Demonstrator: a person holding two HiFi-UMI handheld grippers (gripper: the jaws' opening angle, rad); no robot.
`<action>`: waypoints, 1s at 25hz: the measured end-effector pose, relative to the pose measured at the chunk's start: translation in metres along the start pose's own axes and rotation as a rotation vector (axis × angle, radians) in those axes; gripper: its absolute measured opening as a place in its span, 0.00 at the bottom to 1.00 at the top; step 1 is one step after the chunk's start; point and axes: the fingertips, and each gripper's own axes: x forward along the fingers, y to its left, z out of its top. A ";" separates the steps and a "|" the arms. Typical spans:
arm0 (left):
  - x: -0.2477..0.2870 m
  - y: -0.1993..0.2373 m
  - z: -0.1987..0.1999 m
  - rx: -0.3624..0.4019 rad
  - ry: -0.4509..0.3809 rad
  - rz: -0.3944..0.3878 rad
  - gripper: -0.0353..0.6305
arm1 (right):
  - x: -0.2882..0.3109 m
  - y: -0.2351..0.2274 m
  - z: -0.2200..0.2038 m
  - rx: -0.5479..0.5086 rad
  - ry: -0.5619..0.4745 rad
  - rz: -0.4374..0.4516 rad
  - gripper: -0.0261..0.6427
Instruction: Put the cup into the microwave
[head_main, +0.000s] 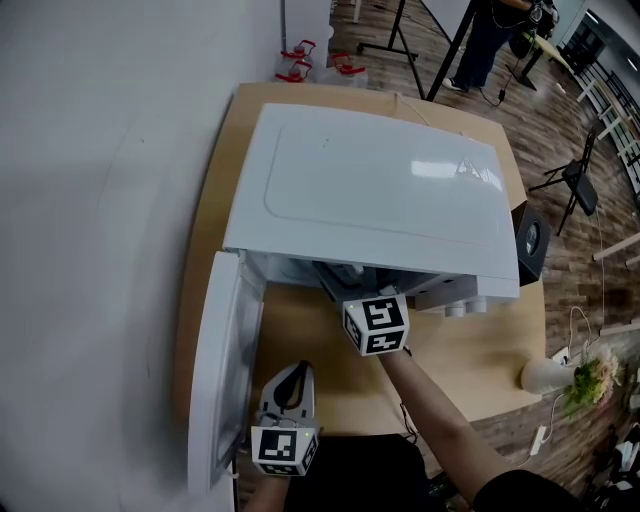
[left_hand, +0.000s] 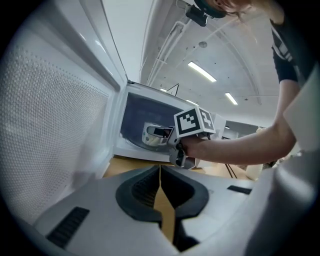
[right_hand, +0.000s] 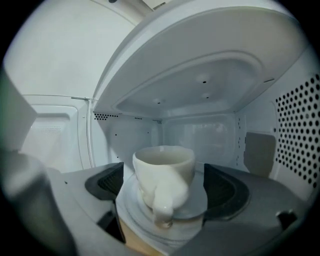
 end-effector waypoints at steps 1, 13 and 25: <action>-0.001 -0.002 0.000 0.002 -0.001 0.000 0.07 | -0.003 0.000 0.000 -0.001 -0.002 -0.001 0.71; -0.025 -0.024 -0.011 0.021 -0.005 0.015 0.07 | -0.042 0.014 -0.003 0.053 -0.016 0.038 0.71; -0.042 -0.043 -0.018 0.026 -0.019 0.034 0.07 | -0.078 0.023 -0.021 0.071 0.055 0.075 0.71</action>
